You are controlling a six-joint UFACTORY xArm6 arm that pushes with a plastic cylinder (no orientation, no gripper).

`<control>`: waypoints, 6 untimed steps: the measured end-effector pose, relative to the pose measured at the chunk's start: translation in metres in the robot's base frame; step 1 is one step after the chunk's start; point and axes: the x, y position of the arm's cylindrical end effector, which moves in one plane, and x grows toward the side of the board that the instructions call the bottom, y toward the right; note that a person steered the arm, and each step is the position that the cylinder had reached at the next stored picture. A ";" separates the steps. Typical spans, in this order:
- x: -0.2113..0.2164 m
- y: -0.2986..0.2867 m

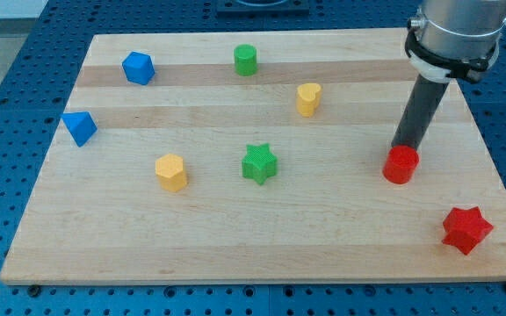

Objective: Move the red circle towards the right a bit

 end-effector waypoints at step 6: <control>0.053 0.005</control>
